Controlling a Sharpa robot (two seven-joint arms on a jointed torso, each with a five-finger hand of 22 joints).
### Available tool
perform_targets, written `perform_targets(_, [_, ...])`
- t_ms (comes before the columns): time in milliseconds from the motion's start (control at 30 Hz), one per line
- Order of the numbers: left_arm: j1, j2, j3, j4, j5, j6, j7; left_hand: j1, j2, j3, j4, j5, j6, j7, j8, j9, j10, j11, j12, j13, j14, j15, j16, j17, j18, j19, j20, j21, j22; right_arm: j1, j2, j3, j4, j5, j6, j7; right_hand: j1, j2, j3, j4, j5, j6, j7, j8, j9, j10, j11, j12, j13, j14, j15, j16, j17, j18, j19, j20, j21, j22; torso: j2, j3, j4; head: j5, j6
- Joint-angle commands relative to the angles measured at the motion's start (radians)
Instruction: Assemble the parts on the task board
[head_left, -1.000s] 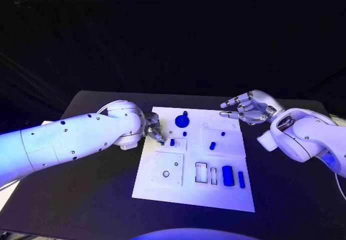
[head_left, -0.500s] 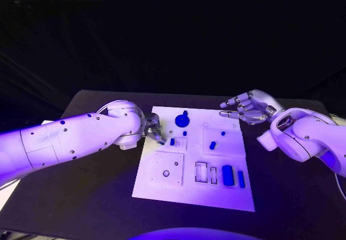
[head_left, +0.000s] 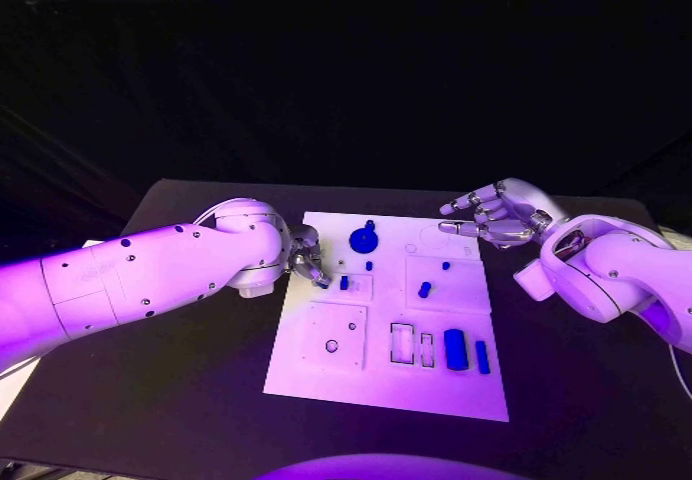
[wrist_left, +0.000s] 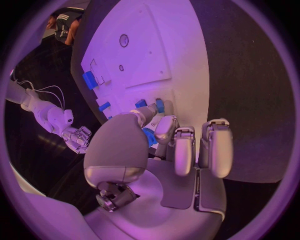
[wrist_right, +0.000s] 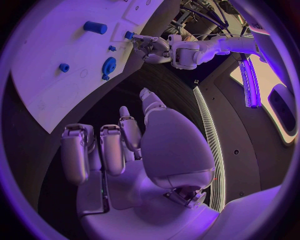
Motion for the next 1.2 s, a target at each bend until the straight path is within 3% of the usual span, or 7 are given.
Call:
perform_targets(33, [-0.006,0.005,-0.006,-0.005,0.019,0.044,-0.018,-0.014,0.003,0.04,-0.039,0.006,0.016,-0.018,0.005,0.0,0.011,0.0,0.007,0.002,0.104,-0.005,0.003,0.263,-0.001,0.058,-0.004,-0.001,0.193,-0.001,0.0,0.0,0.002,-0.003,0.012,0.001,0.0,0.011,-0.007,-0.002,0.004,0.001,-0.002,0.002,0.001,-0.004,-0.001,-0.001,0.026,0.064,-0.001,-0.004,0.079,0.013,-0.008,0.001,-0.006,0.098,0.0,0.0008,0.0001,-0.002,0.001])
perform_targets(233, [-0.005,0.014,-0.006,-0.017,0.039,0.048,-0.038,-0.102,0.007,0.005,0.025,0.006,0.031,-0.019,0.003,-0.006,0.017,-0.001,0.014,0.009,0.104,-0.007,0.003,0.263,-0.003,0.063,-0.006,0.005,0.2,-0.001,-0.002,0.0,0.003,-0.004,0.011,0.0,0.0,0.011,-0.007,-0.002,0.004,0.001,-0.002,0.002,0.001,-0.004,-0.001,-0.001,0.026,0.064,-0.001,-0.004,0.079,0.013,-0.008,0.001,-0.006,0.098,0.0,0.0002,0.0006,-0.004,0.0])
perform_targets(367, [-0.005,0.02,-0.006,-0.022,0.044,0.063,-0.048,-0.137,-0.001,-0.017,0.044,0.006,0.038,-0.021,0.002,-0.009,0.019,-0.002,0.017,0.012,0.104,-0.009,0.003,0.263,-0.004,0.064,-0.008,0.007,0.203,-0.001,-0.002,0.0,0.004,-0.006,0.013,0.0,0.0,0.011,-0.007,-0.002,0.004,0.001,-0.002,0.002,0.001,-0.004,-0.001,-0.001,0.026,0.064,-0.001,-0.004,0.079,0.013,-0.008,0.001,-0.006,0.098,0.0,0.0012,-0.0006,-0.003,0.002])
perform_targets(1100, [-0.005,0.038,-0.006,-0.05,0.049,0.071,-0.069,-0.2,-0.008,-0.072,0.076,0.007,0.062,-0.027,0.003,-0.016,0.023,-0.008,0.02,0.017,0.104,-0.013,0.003,0.263,-0.004,0.066,-0.011,0.009,0.205,-0.001,-0.006,0.0,0.007,-0.001,0.018,-0.002,0.0,0.012,-0.008,-0.001,0.005,0.002,-0.002,0.003,0.001,-0.004,-0.002,-0.002,0.025,0.063,-0.002,-0.006,0.076,0.014,-0.009,0.001,-0.007,0.095,0.0,-0.0004,0.0006,-0.009,0.0])
perform_targets(1200, [-0.005,0.039,-0.006,-0.052,0.049,0.073,-0.069,-0.211,-0.019,-0.085,0.079,0.006,0.065,-0.028,0.004,-0.016,0.024,-0.008,0.021,0.018,0.104,-0.014,0.003,0.263,-0.005,0.067,-0.011,0.01,0.207,-0.001,-0.006,0.0,0.007,-0.001,0.019,-0.002,0.0,0.012,-0.008,-0.001,0.005,0.002,-0.002,0.003,0.001,-0.004,-0.002,-0.002,0.025,0.063,-0.002,-0.006,0.076,0.014,-0.009,0.001,-0.007,0.095,0.0,-0.0002,0.0014,-0.01,-0.001])
